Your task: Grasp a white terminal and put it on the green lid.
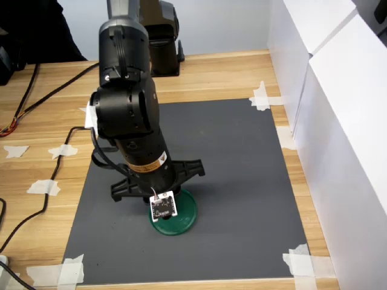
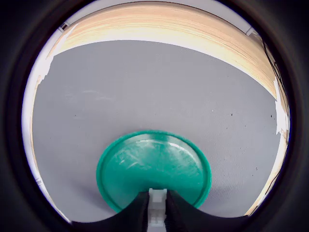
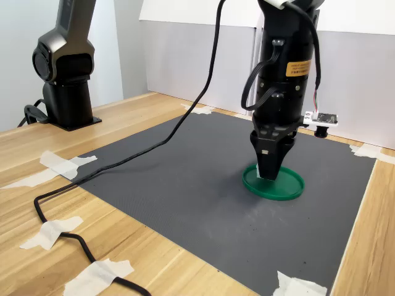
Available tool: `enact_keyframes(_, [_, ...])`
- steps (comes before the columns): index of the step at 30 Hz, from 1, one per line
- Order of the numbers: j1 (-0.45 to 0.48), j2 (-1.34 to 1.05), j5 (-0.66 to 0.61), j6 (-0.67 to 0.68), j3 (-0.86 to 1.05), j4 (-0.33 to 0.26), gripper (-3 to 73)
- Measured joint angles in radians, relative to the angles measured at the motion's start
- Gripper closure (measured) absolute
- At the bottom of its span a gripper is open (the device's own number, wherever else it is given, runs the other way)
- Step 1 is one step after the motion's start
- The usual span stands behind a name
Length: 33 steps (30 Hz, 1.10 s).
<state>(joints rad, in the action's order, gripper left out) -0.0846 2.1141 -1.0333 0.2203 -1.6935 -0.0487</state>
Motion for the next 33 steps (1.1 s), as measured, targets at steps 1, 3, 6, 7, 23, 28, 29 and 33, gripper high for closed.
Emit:
enact_keyframes(1, [0.0, 0.003, 0.002, 0.0, -0.002, 0.0, 60.3])
enact_keyframes(3, [0.0, 0.005, 0.003, 0.005, -0.002, 0.0, 60.3])
enact_keyframes(6, [0.0, 0.009, 0.003, 0.016, -0.003, 0.0, 59.9])
enact_keyframes(7, [0.0, 0.009, 0.003, 0.023, -0.003, 0.0, 59.1])
enact_keyframes(23, [0.0, 0.0, 0.027, 0.028, -0.003, -0.004, 13.8])
enact_keyframes(28, [0.0, -0.077, 0.032, 0.022, -0.003, -0.003, 14.1])
enact_keyframes(29, [0.0, -0.1, 0.035, 0.022, -0.001, -0.003, 15.5])
enact_keyframes(33, [0.0, -0.207, 0.086, 0.022, 0.037, -0.003, 29.3])
